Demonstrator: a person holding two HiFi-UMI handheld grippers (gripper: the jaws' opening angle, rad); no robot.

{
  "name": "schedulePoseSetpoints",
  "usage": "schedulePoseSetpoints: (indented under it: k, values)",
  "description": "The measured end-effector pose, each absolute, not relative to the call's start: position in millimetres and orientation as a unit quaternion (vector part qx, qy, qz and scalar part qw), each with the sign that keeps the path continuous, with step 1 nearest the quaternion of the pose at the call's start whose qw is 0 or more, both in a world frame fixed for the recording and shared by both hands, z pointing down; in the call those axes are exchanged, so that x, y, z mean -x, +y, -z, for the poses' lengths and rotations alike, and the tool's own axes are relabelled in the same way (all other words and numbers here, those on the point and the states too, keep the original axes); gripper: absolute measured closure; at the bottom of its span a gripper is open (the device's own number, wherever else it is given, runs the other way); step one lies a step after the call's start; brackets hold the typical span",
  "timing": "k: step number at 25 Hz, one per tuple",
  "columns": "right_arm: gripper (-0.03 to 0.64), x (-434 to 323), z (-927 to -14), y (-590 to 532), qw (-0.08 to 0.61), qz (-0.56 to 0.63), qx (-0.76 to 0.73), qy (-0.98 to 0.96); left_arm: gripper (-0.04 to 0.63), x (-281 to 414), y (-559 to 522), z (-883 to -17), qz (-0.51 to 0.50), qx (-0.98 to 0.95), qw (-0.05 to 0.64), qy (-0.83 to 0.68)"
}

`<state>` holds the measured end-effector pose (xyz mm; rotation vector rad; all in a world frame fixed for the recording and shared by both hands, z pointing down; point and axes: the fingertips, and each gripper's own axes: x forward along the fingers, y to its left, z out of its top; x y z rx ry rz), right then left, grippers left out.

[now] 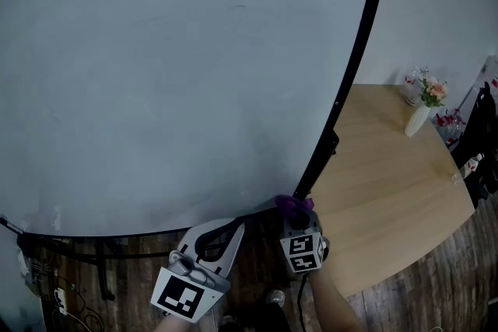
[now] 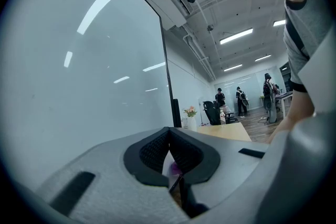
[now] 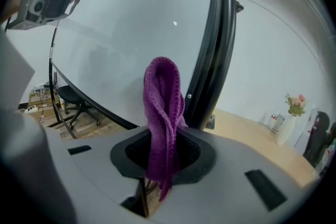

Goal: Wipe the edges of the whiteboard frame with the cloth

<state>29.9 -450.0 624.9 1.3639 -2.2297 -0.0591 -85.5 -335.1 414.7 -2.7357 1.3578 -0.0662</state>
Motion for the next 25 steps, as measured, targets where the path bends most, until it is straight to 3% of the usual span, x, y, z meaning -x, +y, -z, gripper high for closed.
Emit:
schedulePoseSetpoints:
  k: [18,25]
  values:
    - [0.548,-28,-650,-452,0.278,0.001,-0.494,-0.824,0.578,90,-339,-427,0.032,0.889,0.03,0.457]
    - [0.548,-33,-639,-445,0.254,-0.01,-0.508,-0.823,0.58,92,-333,-422,0.031,0.888,0.036,0.458]
